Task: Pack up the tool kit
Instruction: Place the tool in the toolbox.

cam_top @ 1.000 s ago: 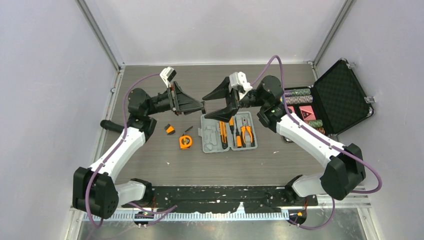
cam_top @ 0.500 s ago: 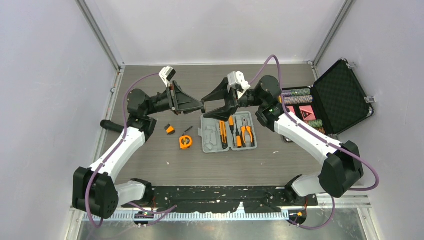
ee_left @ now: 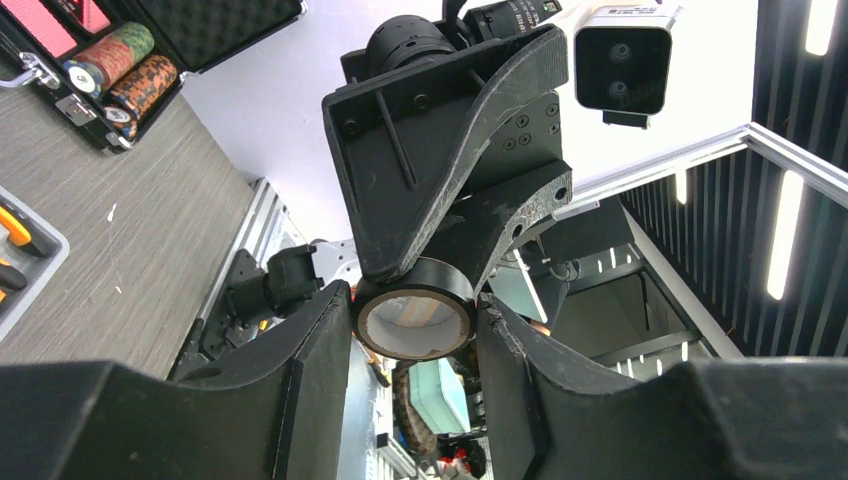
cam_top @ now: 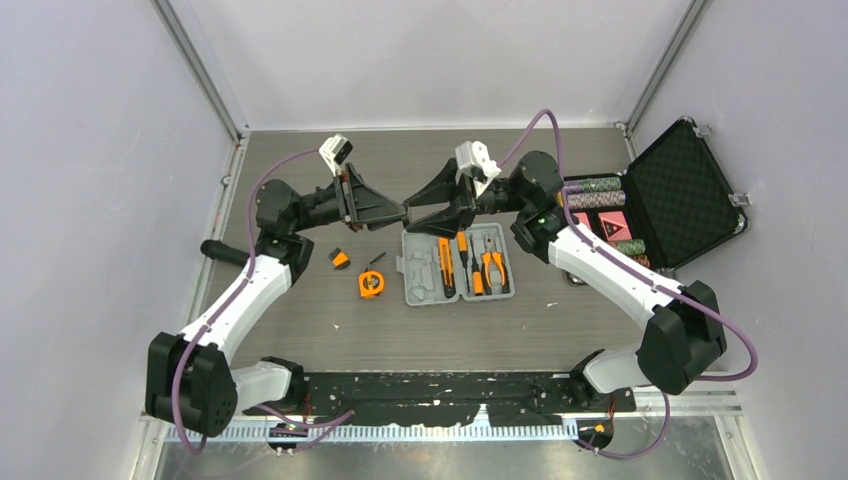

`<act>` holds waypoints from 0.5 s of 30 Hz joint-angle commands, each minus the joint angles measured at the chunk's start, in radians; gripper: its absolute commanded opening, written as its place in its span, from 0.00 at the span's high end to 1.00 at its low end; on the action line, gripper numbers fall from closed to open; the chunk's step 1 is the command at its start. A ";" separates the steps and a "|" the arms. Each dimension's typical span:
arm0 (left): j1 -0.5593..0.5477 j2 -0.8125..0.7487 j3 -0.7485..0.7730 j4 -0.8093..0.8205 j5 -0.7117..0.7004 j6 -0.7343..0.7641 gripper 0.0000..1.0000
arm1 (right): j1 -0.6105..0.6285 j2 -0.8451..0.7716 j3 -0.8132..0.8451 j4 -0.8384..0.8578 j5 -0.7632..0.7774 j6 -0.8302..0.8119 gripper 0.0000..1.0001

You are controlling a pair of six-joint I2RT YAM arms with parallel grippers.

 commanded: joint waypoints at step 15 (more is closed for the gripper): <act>0.150 0.024 -0.064 -0.151 -0.015 0.202 0.14 | 0.005 -0.069 0.074 -0.591 0.218 -0.323 0.74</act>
